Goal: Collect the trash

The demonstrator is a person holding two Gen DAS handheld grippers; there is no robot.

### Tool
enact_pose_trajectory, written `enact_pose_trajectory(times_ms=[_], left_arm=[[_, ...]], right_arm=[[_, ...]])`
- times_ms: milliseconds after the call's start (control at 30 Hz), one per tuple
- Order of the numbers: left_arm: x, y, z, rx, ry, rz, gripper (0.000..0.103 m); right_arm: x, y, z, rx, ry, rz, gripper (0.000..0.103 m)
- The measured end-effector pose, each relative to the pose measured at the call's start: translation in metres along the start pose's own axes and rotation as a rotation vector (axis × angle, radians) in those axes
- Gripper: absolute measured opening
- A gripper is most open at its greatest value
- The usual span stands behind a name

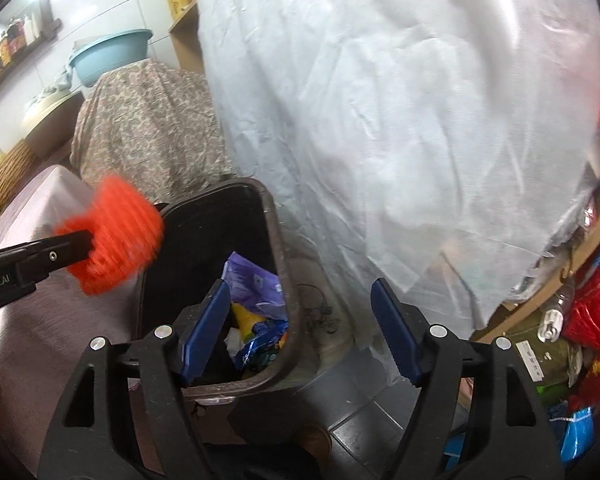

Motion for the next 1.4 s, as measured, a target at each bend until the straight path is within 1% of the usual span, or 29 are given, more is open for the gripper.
enact_pose_trajectory(times_ms=[100, 200, 267, 333, 400, 467, 500, 533, 600, 633, 667, 700, 767, 867, 933, 1000, 1100, 1200, 1300, 1400], left_arm=[[0.009, 0.001, -0.001, -0.017, -0.007, 0.018, 0.065], [0.024, -0.001, -0.003, -0.016, -0.009, 0.052, 0.074], [0.039, -0.002, -0.006, -0.009, -0.015, 0.085, 0.081], [0.056, -0.002, -0.009, -0.002, -0.016, 0.117, 0.082], [0.076, -0.001, -0.014, 0.003, -0.022, 0.15, 0.085], [0.097, 0.001, -0.02, 0.005, -0.039, 0.187, 0.093], [0.109, 0.005, -0.024, 0.001, -0.053, 0.211, 0.095], [0.119, 0.008, -0.028, -0.002, -0.07, 0.229, 0.097], [0.144, 0.02, -0.04, -0.007, -0.114, 0.264, 0.097], [0.152, 0.025, -0.046, -0.006, -0.129, 0.273, 0.097], [0.164, 0.034, -0.054, -0.001, -0.149, 0.283, 0.097], [0.172, 0.039, -0.06, 0.006, -0.165, 0.289, 0.097], [0.195, 0.057, -0.079, 0.024, -0.223, 0.313, 0.097], [0.229, 0.08, -0.101, 0.04, -0.324, 0.347, 0.097], [0.249, 0.099, -0.111, 0.053, -0.398, 0.362, 0.097], [0.269, 0.117, -0.121, 0.071, -0.464, 0.38, 0.097], [0.294, 0.144, -0.134, 0.142, -0.544, 0.408, 0.097], [0.312, 0.165, -0.14, 0.196, -0.562, 0.436, 0.097], [0.332, 0.186, -0.143, 0.243, -0.62, 0.463, 0.097], [0.345, 0.202, -0.143, 0.266, -0.667, 0.478, 0.098]], right_arm=[[0.006, 0.0, 0.001, 0.01, 0.01, 0.013, 0.074], [0.012, 0.0, -0.003, 0.025, 0.018, 0.03, 0.075], [0.017, 0.0, -0.005, 0.024, 0.019, 0.035, 0.082], [0.025, 0.001, -0.009, 0.029, 0.017, 0.046, 0.082], [0.034, 0.002, -0.016, 0.04, 0.009, 0.06, 0.083], [0.044, 0.004, -0.027, 0.054, 0.0, 0.07, 0.086], [0.05, 0.005, -0.032, 0.06, -0.005, 0.076, 0.086], [0.058, 0.006, -0.038, 0.07, -0.012, 0.089, 0.086], [0.073, 0.008, -0.049, 0.093, -0.021, 0.124, 0.086], [0.084, 0.009, -0.058, 0.112, -0.029, 0.148, 0.088], [0.092, 0.011, -0.064, 0.123, -0.039, 0.162, 0.093], [0.103, 0.013, -0.073, 0.136, -0.059, 0.185, 0.095], [0.124, 0.016, -0.09, 0.156, -0.098, 0.225, 0.097], [0.154, 0.027, -0.122, 0.215, -0.144, 0.271, 0.097], [0.175, 0.039, -0.147, 0.269, -0.212, 0.292, 0.097], [0.188, 0.051, -0.164, 0.3, -0.25, 0.29, 0.097], [0.208, 0.073, -0.189, 0.324, -0.352, 0.263, 0.097], [0.227, 0.092, -0.203, 0.347, -0.402, 0.286, 0.097], [0.248, 0.116, -0.216, 0.413, -0.448, 0.308, 0.097], [0.264, 0.137, -0.223, 0.433, -0.495, 0.311, 0.097]])
Point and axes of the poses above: each gripper's, at about its wrist camera, not at the fingertips, and x roughly against the way its jaws point, z to its right, y to its underside, the point moved 8 cm from there along -x, roughly the way its jaws point, and after that the axes turned 13 degrees about -x, right-handed, at the moved point
